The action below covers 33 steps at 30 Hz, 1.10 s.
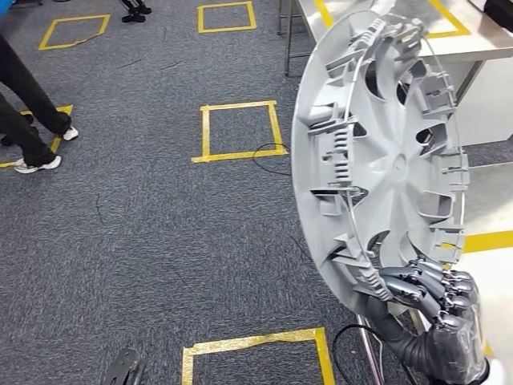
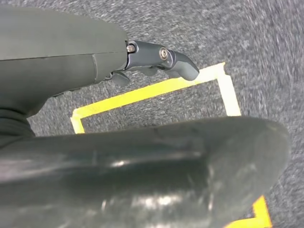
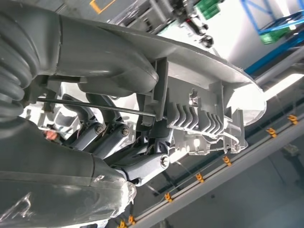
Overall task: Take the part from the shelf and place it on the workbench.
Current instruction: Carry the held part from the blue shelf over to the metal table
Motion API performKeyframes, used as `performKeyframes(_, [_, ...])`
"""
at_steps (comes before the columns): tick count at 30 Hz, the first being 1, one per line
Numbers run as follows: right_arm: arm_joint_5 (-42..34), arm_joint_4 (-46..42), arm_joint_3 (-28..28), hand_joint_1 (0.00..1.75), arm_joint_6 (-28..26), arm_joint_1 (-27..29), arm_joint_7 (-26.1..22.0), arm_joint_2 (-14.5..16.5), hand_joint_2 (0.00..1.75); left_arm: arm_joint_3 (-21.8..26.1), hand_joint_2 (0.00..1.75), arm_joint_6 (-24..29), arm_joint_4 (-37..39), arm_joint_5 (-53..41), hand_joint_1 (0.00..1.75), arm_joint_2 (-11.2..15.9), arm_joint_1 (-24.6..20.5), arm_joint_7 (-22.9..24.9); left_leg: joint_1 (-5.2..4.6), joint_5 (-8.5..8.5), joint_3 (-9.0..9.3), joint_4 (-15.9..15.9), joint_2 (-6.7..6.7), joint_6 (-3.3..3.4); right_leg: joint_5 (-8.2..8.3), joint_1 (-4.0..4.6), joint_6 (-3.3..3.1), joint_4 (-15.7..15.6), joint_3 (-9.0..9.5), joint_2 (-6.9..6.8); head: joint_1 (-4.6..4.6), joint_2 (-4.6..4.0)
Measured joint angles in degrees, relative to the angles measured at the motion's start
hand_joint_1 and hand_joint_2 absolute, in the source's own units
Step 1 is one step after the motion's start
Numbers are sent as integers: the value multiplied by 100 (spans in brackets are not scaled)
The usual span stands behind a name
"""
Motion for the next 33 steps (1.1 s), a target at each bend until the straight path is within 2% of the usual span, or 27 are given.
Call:
performKeyframes(1, [-105, 5, 90, 175, 61, -22, -17, -16, 175, -7, 0, 0, 0, -1, 0, 2, 11, 1, 1, -73, -162, 291, -20, -3, -1, 0, -3, 0, 0, 70, -3, 0])
performKeyframes(2, [-264, 16, 172, 175, 145, -53, -38, -39, 175, -14, 0, 0, 0, -1, 0, 5, 16, 1, 2, -32, -239, 394, -28, -2, 1, -1, -2, 1, 2, 141, -4, 0])
performKeyframes(3, [-486, 28, 244, 175, 260, -90, -78, -63, 175, -21, 0, -1, 0, -1, 0, 8, 16, 1, 6, 117, -208, 277, -39, 2, 4, -5, 3, 1, 5, 211, -5, 0])
performKeyframes(4, [-810, 42, 323, 175, 429, -130, -159, -87, 175, -31, 0, -2, 0, -2, 0, 11, 12, 1, 17, 337, -76, -32, -77, 5, 9, -12, 12, 3, 11, 282, -7, 0])
performKeyframes(5, [-1188, 50, 408, 175, 629, -168, -276, -107, 175, -41, 0, -4, 1, -5, 0, 13, 8, 0, 42, 548, 105, -430, -206, 0, 13, -15, 27, 7, 9, 348, -12, 0])
performKeyframes(6, [-1602, 54, 498, 175, 872, -206, -424, -120, 175, -49, 0, -8, 1, -8, 0, 13, 4, 0, 69, 688, 271, -803, -346, 2, 17, -13, 48, 25, -7, 415, -15, 0])
performKeyframes(7, [-2007, 56, 585, 175, 1139, -243, -577, -129, 175, -56, 0, -11, 2, -11, 0, 12, 1, 1, 89, 763, 387, -1059, -462, 12, 28, -15, 77, 32, -32, 477, -18, 0])
performKeyframes(8, [-2347, 56, 655, 175, 1395, -272, -708, -131, 175, -64, 0, -15, 2, -15, 0, 10, -4, 1, 95, 772, 438, -1184, -543, 35, 43, -20, 112, 32, -60, 537, -26, 0])
performKeyframes(10, [-2859, 56, 756, 175, 1841, -309, -895, -132, 175, -90, 0, -20, 3, -17, 0, 4, -23, 2, 80, 780, 447, -1217, -459, 118, 79, -47, 189, -1, -103, 635, -33, 0])
performKeyframes(11, [-3067, 54, 789, 175, 2033, -327, -950, -131, 175, -106, 0, -21, 3, -18, 0, 1, -35, 2, 78, 793, 453, -1232, -403, 161, 61, -45, 218, 21, -127, 583, -33, 0])
performKeyframes(12, [-3261, 48, 815, 175, 2212, -356, -984, -126, 175, -122, 0, -22, 4, -17, 0, 1, -43, 2, 79, 804, 459, -1247, -338, 203, -21, -35, 240, 137, -191, 454, -23, 0])
performKeyframes(14, [-3629, 33, 843, 175, 2549, -420, -1012, -94, 175, -142, 0, -24, 4, -14, 0, 6, -40, 4, 61, 801, 468, -1261, -200, 260, -368, -12, 263, 746, -472, 94, -10, 0])
performKeyframes(15, [-3783, 27, 847, 175, 2691, -444, -1019, -67, 175, -148, 0, -24, 4, -10, 0, 10, -29, 5, 47, 794, 470, -1260, -127, 276, -564, -11, 273, 1157, -661, -15, -5, 0])
performKeyframes(16, [-3913, 25, 847, 175, 2817, -458, -1023, -33, 175, -151, 0, -24, 4, -7, 0, 13, -17, 7, 35, 790, 473, -1259, -52, 282, -693, -13, 279, 1493, -815, -62, -7, 0])
performKeyframes(17, [-4016, 22, 847, 175, 2926, -468, -1027, 2, 175, -156, 0, -24, 4, -3, 0, 13, -9, 8, 28, 786, 477, -1258, 21, 284, -717, -13, 280, 1647, -879, -80, -7, 0])
performKeyframes(18, [-4092, 16, 847, 175, 3021, -475, -1029, 38, 175, -162, 0, -24, 5, 1, 0, 11, -6, 8, 24, 780, 484, -1257, 89, 282, -633, -13, 277, 1566, -823, -93, -5, 0])
performKeyframes(19, [-4144, 5, 846, 175, 3102, -481, -1029, 71, 175, -171, 0, -24, 5, 2, 0, 9, -6, 8, 23, 771, 497, -1257, 154, 274, -465, -10, 269, 1255, -643, -130, -6, 0])
performKeyframes(21, [-4196, -27, 836, 175, 3219, -499, -1029, 136, 175, -187, 0, -24, 7, 7, 0, 8, -7, 8, 5, 741, 535, -1252, 260, 235, -156, 7, 235, 434, -166, -342, -8, 0])
performKeyframes(22, [-4211, -42, 827, 175, 3257, -513, -1030, 168, 175, -193, 0, -24, 7, 10, 0, 11, -7, 7, -7, 727, 551, -1249, 301, 209, -81, 20, 207, 162, -11, -420, -13, 0])
performKeyframes(23, [-4229, -55, 817, 175, 3284, -530, -1032, 199, 175, -196, 0, -24, 7, 14, 0, 14, -7, 7, -18, 720, 563, -1248, 340, 181, -63, 35, 177, 40, 54, -462, -17, 0])
performKeyframes(25, [-4274, -84, 795, 175, 3309, -551, -1035, 256, 175, -198, 0, -25, 7, 21, 0, 17, -10, 5, -17, 716, 580, -1262, 426, 119, -51, 55, 106, 14, 38, -358, -21, 0])
performKeyframes(26, [-4298, -102, 780, 175, 3322, -556, -1036, 282, 175, -200, 0, -25, 7, 22, 0, 20, -13, 4, -7, 693, 583, -1252, 421, 83, -37, 49, 74, -3, 37, -302, -22, 0])
performKeyframes(27, [-4318, -118, 759, 175, 3337, -565, -1037, 307, 175, -202, 0, -25, 7, 27, 0, 22, -14, 1, 2, 621, 555, -1176, 357, 51, -21, 36, 41, -22, 40, -245, -32, 0])
performKeyframes(29, [-4346, -135, 714, 175, 3361, -585, -1036, 363, 175, -203, 0, -24, 8, 39, 0, 22, -5, -5, 18, 311, 321, -661, 125, 6, 7, 4, -1, -46, 46, -134, -62, 0])
performKeyframes(31, [-4371, -136, 669, 175, 3365, -595, -1036, 421, 175, -203, 0, -19, 12, 49, 0, 19, 25, -7, 23, -8, -68, 108, -3, -13, 14, -5, -15, -46, 38, -7, -82, 0])
performKeyframes(32, [-4382, -137, 641, 175, 3365, -594, -1036, 450, 175, -203, 0, -13, 13, 52, 0, 22, 39, -7, 24, -36, -198, 332, -18, -18, 16, -6, -15, -46, 37, 64, -84, 0])
performKeyframes(33, [-4389, -136, 613, 175, 3365, -593, -1035, 478, 175, -203, 0, -8, 13, 55, 0, 28, 46, -8, 28, 48, -232, 352, -26, -20, 19, -10, -11, -45, 38, 136, -87, 0])
